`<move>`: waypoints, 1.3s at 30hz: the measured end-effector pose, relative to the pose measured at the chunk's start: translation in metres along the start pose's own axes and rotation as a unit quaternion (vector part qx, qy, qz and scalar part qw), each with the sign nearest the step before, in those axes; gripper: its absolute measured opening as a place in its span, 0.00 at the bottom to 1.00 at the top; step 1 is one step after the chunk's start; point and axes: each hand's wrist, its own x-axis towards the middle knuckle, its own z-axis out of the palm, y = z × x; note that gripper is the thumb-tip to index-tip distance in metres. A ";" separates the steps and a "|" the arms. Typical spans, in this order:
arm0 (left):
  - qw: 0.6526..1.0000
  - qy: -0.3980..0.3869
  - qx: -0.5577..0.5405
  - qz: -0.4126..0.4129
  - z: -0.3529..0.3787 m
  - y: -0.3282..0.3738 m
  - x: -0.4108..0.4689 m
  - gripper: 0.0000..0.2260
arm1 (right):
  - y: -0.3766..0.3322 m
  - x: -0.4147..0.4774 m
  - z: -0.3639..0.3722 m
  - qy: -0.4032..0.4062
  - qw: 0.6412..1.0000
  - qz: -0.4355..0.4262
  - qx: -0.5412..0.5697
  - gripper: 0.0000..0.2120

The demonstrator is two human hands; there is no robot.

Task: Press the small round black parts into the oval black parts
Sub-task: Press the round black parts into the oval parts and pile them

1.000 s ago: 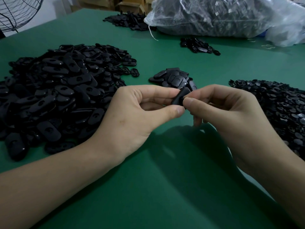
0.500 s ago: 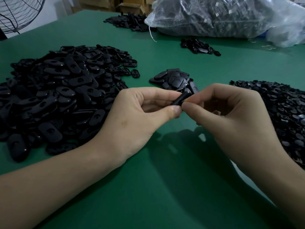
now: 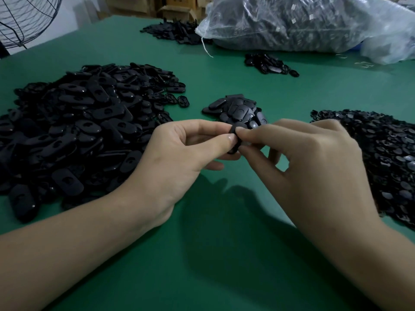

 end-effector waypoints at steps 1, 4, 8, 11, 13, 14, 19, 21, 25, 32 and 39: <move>1.000 0.004 -0.005 -0.002 0.000 0.000 0.000 0.04 | 0.000 0.000 0.000 -0.004 1.000 -0.004 0.002 0.07; 1.000 0.016 -0.010 -0.002 -0.001 0.000 0.001 0.04 | 0.002 -0.001 0.002 -0.017 1.000 -0.009 0.012 0.09; 0.999 0.033 -0.004 0.027 -0.001 0.001 0.002 0.03 | 0.002 -0.002 0.003 -0.027 0.986 0.060 0.150 0.11; 0.996 0.042 0.014 0.073 0.001 0.001 0.002 0.04 | 0.000 0.001 0.002 -0.036 0.916 0.182 0.356 0.10; 0.992 0.041 0.040 0.112 0.003 0.001 0.000 0.06 | 0.001 0.003 0.002 -0.050 0.838 0.268 0.474 0.07; 0.989 0.038 0.057 0.129 0.004 0.002 -0.002 0.07 | 0.001 0.004 0.003 -0.067 0.803 0.298 0.511 0.05; 0.969 0.036 0.148 0.195 0.006 0.003 -0.006 0.09 | -0.002 0.002 0.007 -0.121 0.712 0.326 0.610 0.02; 0.963 0.042 0.167 0.208 0.006 0.004 -0.006 0.09 | -0.002 0.003 0.008 -0.124 0.692 0.327 0.631 0.03; 0.951 0.050 0.199 0.230 0.007 0.006 -0.008 0.08 | -0.001 0.003 0.009 -0.131 0.662 0.328 0.661 0.04; 0.929 0.059 0.243 0.272 0.007 0.008 -0.009 0.08 | 0.001 0.003 0.010 -0.134 0.633 0.316 0.694 0.04; 0.919 0.056 0.258 0.292 0.006 0.008 -0.009 0.09 | 0.000 0.003 0.009 -0.133 0.626 0.320 0.699 0.06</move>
